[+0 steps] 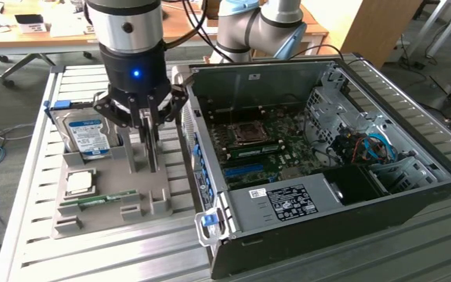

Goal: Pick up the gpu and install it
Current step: 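Pick up the gpu and move the gpu toward the slot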

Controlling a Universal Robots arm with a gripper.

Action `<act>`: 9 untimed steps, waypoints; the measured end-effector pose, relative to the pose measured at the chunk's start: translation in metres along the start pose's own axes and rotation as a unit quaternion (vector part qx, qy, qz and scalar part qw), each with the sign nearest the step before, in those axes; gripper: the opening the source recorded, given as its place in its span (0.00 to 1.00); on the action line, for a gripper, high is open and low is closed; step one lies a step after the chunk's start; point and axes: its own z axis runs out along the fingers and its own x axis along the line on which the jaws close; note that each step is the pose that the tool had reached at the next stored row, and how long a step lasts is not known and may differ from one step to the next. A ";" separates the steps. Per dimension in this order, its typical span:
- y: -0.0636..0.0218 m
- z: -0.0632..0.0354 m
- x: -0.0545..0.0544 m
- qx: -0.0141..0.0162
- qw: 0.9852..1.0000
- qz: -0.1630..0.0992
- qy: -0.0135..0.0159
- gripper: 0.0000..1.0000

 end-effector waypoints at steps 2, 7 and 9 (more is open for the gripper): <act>0.0002 -0.0047 0.000 0.000 1.000 0.000 0.000 0.27; 0.0008 -0.0175 0.000 0.000 1.000 0.000 0.000 0.27; 0.0010 -0.0225 0.000 0.000 1.000 0.000 0.000 0.27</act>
